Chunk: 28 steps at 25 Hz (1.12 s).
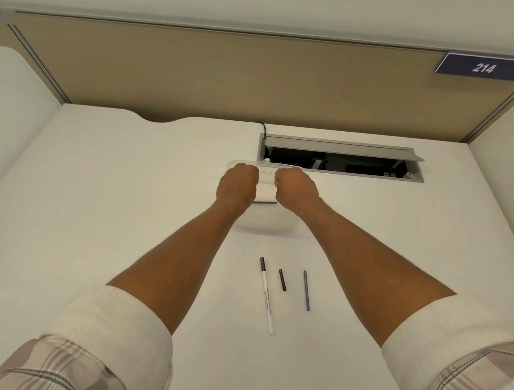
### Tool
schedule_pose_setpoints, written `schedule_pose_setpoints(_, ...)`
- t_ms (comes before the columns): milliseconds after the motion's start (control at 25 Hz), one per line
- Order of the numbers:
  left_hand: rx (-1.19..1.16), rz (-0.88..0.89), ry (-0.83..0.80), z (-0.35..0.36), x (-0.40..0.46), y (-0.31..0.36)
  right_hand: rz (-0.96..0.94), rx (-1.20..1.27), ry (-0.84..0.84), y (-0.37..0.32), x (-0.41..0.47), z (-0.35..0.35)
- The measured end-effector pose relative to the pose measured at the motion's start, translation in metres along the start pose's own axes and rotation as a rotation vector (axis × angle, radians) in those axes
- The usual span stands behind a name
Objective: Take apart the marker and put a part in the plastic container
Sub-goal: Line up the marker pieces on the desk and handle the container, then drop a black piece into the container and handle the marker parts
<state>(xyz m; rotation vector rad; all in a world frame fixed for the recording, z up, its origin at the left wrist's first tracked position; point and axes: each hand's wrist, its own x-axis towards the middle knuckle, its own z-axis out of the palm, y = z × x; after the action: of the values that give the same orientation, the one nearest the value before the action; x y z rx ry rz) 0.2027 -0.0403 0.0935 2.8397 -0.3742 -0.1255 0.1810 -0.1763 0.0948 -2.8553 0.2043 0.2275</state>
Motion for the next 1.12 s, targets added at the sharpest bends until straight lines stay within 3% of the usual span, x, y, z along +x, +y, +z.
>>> schedule_pose_setpoints(480,-0.055,0.039,0.068,-0.017,-0.072,-0.009,-0.118,-0.018,0.223,-0.002,-0.066,-0.006)
schedule_pose_setpoints(1120,-0.192,0.054,-0.245,0.057,-0.194,-0.03,-0.124,-0.012,0.128,0.03,-0.184,0.078)
